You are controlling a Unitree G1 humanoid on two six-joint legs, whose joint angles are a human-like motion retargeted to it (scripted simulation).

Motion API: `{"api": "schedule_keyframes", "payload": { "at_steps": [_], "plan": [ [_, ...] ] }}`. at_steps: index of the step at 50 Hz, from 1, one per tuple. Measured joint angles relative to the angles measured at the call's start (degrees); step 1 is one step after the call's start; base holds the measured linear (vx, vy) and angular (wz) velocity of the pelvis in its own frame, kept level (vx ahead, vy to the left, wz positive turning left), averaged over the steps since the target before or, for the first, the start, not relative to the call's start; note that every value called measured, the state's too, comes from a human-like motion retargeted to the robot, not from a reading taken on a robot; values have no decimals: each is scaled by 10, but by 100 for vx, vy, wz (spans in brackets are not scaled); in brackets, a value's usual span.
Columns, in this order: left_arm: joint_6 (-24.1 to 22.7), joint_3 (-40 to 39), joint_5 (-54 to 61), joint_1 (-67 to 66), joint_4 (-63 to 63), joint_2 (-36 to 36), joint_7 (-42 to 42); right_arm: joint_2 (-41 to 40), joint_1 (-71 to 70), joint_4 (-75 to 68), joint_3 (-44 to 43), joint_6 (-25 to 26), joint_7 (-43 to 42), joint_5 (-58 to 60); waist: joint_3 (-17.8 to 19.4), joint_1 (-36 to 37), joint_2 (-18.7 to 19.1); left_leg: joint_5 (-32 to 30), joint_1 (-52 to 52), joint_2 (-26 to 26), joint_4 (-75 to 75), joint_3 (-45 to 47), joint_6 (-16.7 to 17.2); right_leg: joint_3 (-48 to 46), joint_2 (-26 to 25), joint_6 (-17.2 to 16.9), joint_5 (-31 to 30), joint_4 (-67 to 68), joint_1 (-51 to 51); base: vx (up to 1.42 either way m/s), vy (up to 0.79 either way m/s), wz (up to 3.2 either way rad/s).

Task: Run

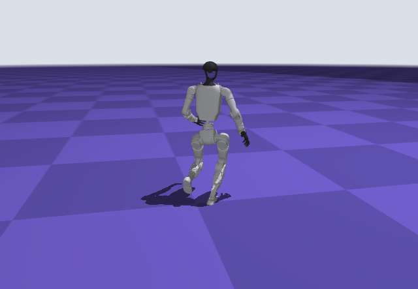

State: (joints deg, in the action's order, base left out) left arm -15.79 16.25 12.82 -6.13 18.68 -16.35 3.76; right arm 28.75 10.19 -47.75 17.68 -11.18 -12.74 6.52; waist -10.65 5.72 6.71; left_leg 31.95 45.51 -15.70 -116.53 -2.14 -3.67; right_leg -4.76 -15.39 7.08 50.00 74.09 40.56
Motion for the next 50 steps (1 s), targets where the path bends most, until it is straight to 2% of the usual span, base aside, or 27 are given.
{"api": "schedule_keyframes", "payload": {
  "at_steps": [2,5,9,13,16,20,23,25,28,32,34,38,42,45,48,50],
  "plan": [
    [11,-6,-15,-24,45,3,0,-10,-35,3,13,-2,-10,9,-4,23,-1,14,49,-11,-14,-7,-16,5,-8,0,0,-16,-8,9,2,-32],
    [24,-15,-31,-73,115,1,-7,-31,-68,33,22,-7,-24,9,-4,40,-17,25,92,22,29,1,-27,25,6,-21,0,-26,-46,17,8,4],
    [29,-36,-38,-145,182,-14,-21,-52,-78,109,24,-19,-29,0,4,43,-63,30,86,120,194,38,-18,46,79,-79,-52,-26,-115,22,12,21],
    [27,-59,-39,-207,209,-27,-28,-64,-67,177,23,-34,-17,7,-5,37,-99,23,58,213,376,55,1,56,153,-135,-135,31,-133,17,11,17],
    [25,-70,-49,-231,204,-39,-19,-67,-50,206,20,-39,-12,21,-7,18,-124,43,38,271,411,63,-21,59,212,-158,-191,149,-126,10,8,42],
    [24,-75,-77,-194,203,-58,25,-79,-31,176,19,-21,-31,52,1,-4,-143,135,25,308,362,68,-76,66,262,-148,-237,332,-77,10,6,19],
    [24,-63,-89,-121,186,-54,69,-84,-15,104,18,-8,-43,67,3,-24,-155,162,12,319,362,69,-85,74,286,-111,-221,402,-8,10,4,18],
    [22,-51,-85,-80,151,-40,88,-75,1,57,21,-6,-42,67,-1,-41,-151,160,-13,319,386,60,-74,70,287,-85,-200,395,33,13,1,7],
    [11,-24,-80,-34,79,-18,89,-45,27,16,21,-12,-35,58,-6,-67,-122,94,-69,279,423,48,-23,43,244,-72,-183,297,61,14,-4,10],
    [-23,25,-81,15,-14,-3,62,-3,74,12,7,-17,-32,51,-22,-98,-83,-8,-84,217,412,36,39,25,158,-95,-185,112,74,7,-8,46],
    [-37,51,-80,38,-56,-4,42,15,102,24,-9,-18,-33,44,-30,-95,-58,-36,-84,168,364,35,49,24,103,-104,-192,26,73,1,-7,9],
    [-43,85,-69,73,-119,-11,13,44,138,51,-38,-17,-51,29,-39,-79,-20,-42,-93,60,217,40,24,26,17,-88,-188,-52,58,-3,-9,-21],
    [-26,92,-75,74,-114,-9,15,54,124,61,-41,-12,-72,42,-30,-67,-12,9,-91,-10,60,36,-26,25,-17,-27,-83,10,56,-5,-11,5],
    [1,78,-90,66,-46,5,34,46,59,49,-29,-3,-87,52,-3,-56,-3,32,-59,-45,-17,18,-52,17,-29,11,-11,36,44,-4,-11,18],
    [24,60,-94,25,68,17,48,12,-9,45,-5,-2,-101,43,-1,-29,4,58,11,-65,-29,16,-72,18,-38,11,0,15,31,-1,-2,-13],
    [36,46,-91,-16,141,16,50,-13,-38,64,7,-4,-108,30,-4,-17,-5,67,52,-41,6,29,-78,32,-26,-9,-6,-2,0,9,7,0]
  ]
}}
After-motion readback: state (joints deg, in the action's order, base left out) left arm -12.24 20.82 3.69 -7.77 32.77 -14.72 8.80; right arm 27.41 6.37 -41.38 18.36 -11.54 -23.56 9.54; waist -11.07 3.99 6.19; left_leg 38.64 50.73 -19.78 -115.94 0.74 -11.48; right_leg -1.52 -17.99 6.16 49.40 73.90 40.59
